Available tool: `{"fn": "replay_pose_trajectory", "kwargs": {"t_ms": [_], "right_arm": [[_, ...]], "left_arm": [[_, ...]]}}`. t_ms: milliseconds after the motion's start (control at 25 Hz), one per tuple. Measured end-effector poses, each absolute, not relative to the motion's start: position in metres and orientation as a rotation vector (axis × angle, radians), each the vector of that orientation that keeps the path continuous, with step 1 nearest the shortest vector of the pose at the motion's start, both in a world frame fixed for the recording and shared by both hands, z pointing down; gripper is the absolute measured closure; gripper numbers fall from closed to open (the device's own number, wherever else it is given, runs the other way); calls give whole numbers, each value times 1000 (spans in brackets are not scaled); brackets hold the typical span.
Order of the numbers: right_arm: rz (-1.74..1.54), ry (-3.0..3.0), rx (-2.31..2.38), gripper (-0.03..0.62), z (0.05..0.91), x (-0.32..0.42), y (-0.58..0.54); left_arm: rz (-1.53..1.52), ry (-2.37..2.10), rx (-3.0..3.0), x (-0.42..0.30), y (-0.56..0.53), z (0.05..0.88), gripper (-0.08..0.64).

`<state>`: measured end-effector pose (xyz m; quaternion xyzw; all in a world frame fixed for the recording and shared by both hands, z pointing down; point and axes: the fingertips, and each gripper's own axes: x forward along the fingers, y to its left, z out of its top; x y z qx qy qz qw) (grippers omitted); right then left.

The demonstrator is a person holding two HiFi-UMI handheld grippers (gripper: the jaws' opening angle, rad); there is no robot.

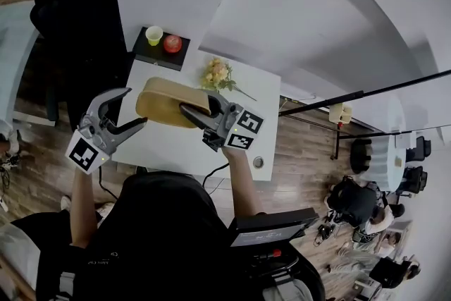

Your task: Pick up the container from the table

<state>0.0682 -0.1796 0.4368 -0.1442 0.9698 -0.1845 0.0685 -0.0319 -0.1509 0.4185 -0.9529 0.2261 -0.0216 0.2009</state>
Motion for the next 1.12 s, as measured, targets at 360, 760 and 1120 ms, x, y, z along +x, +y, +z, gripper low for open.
{"fn": "replay_pose_trajectory", "kwargs": {"t_ms": [360,760,1120], "right_arm": [[-1008,3018,-35,436,475,40,-136],[-718,3244,-3,411,481,24,-115],[-593,3118,-441,361,472,50,-157]], "left_arm": [[-336,364,-2561,0,-117,457,106],[-433,417,-2652,14,-126,484,482],[-258,800,-2799,-14,-166,460,497]]}}
